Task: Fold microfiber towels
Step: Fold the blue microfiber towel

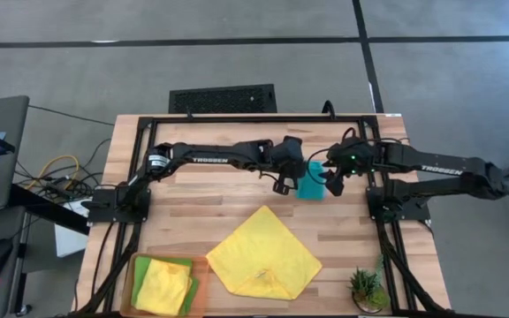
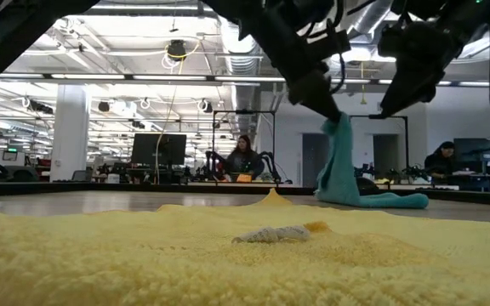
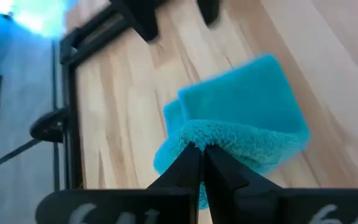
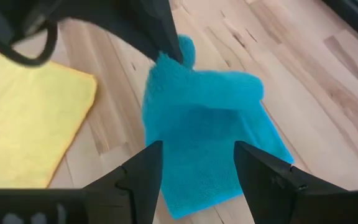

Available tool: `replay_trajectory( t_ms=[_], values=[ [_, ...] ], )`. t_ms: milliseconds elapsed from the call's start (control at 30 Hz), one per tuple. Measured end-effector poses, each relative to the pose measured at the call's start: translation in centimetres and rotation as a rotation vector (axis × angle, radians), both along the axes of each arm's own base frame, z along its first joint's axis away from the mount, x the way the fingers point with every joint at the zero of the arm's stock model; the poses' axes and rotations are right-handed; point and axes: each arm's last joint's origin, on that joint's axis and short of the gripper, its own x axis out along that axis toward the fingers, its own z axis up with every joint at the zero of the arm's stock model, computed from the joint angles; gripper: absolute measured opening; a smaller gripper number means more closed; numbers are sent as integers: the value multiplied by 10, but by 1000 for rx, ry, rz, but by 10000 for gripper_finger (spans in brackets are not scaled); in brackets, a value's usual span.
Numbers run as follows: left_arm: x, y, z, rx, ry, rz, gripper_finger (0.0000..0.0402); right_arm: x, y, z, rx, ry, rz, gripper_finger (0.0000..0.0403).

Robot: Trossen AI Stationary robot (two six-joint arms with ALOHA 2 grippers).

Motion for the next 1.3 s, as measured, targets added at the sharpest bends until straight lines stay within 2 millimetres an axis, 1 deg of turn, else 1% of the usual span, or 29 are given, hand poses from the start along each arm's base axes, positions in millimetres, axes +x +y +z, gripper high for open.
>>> replay_trajectory(
  t_ms=[100, 233, 400, 500, 667, 833, 967, 1067, 1300],
  values=[
    [3, 0, -3, -22, -50, 26, 0, -1, 0, 1, -3, -9, 0, 221],
    [2, 0, -8, -60, -44, 10, 0, -2, 0, 2, 1, -12, -5, 221],
    [4, -2, -20, -131, -102, 19, 0, -2, 0, 2, 5, -13, -9, 221],
    [3, -2, -28, -134, -102, 23, 0, -2, 0, 2, 8, -14, -13, 221],
    [4, -2, -36, -164, -168, 49, 0, -2, 0, 2, 9, -14, -13, 221],
    [2, -2, -45, -171, -176, 58, 0, -2, 0, 2, 13, -15, -19, 221],
    [3, -2, -45, -171, -182, 58, 2, -2, 0, 2, 14, -15, -20, 221],
    [3, -2, -45, -184, -182, 69, 18, -2, 0, 2, 14, -15, -20, 221],
    [3, -2, -44, -227, -206, 104, 83, -2, 0, 2, 14, -15, -20, 221]
  ],
)
